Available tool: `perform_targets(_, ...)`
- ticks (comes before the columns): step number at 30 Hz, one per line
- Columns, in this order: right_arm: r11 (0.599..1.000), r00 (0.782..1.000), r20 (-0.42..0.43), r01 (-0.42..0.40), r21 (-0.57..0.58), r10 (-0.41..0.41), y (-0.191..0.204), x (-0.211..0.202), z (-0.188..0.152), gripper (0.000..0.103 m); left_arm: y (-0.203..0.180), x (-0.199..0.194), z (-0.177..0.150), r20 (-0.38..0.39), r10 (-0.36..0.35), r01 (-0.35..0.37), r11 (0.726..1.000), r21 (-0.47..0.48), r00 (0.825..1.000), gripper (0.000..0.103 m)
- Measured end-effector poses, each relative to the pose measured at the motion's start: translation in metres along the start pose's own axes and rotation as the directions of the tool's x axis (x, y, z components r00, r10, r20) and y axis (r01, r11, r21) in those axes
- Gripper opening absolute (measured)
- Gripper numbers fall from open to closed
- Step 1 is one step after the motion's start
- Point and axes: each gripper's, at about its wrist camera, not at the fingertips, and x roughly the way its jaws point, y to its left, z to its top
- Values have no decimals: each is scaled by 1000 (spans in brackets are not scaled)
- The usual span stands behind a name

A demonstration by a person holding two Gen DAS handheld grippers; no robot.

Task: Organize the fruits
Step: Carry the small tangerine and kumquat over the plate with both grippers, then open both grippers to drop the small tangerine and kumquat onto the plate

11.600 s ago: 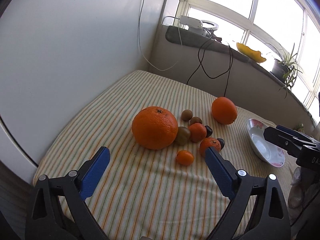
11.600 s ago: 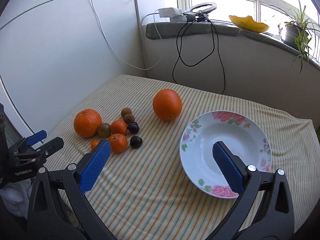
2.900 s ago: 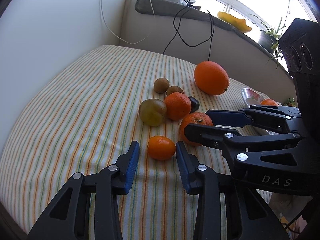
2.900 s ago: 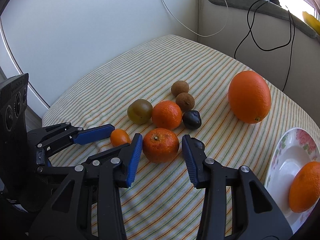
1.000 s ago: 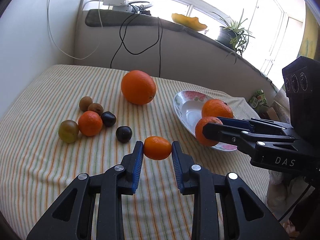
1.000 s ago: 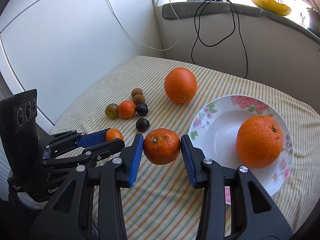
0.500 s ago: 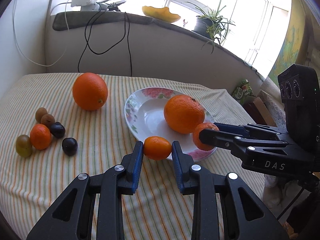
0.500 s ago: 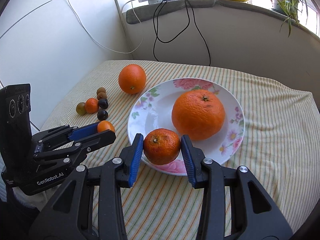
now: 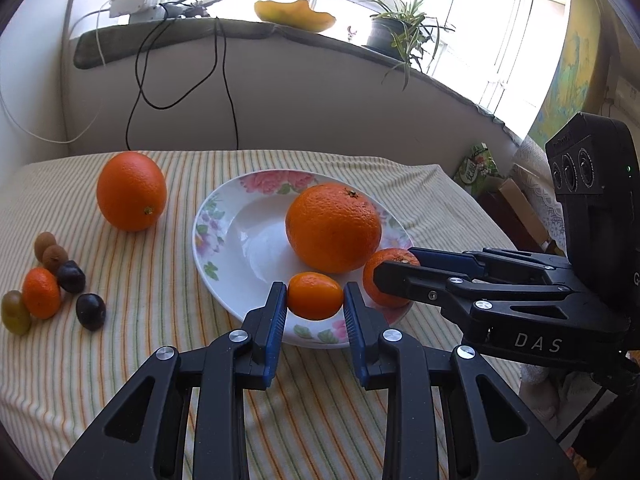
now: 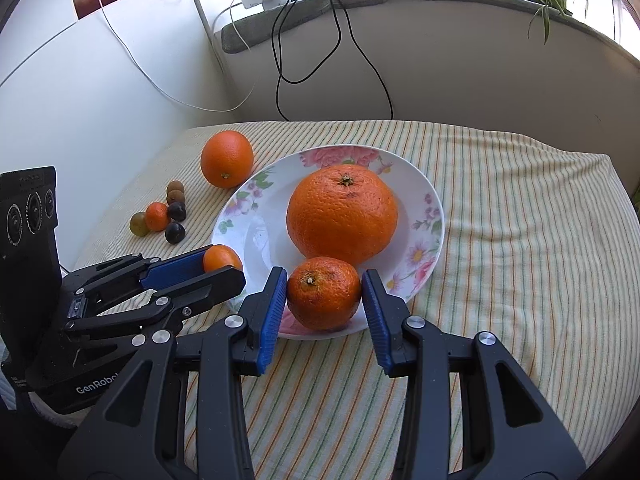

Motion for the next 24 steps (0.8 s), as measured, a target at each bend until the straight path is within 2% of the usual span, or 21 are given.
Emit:
perform_targets(10,1000,1000,0,-11,9,11,-1,1,0,41,-4,3,1,-5,2,-2,1000,16,1000,28)
perform_targets(13,1000,1000,-1,-11,9,11,-1,1,0,41,-4,2,1,-1,12,-12,1000,18,1000,39)
perform_targets(18,1000,1000,-1,-9,18,9,-3,0,0,42,-3,0,2,2,13,-13,1000,18,1000,40)
perform_targets(21,1000,1000,8,10,27,-11,-5,-2,0,55,-1,-1,1,3,15,-15,1000,15,1000,40)
perform_targets(24,999,1000,17,-9,53,8,-10,-6,1,63,0,-2,0,4,17,-17,1000,12,1000,40)
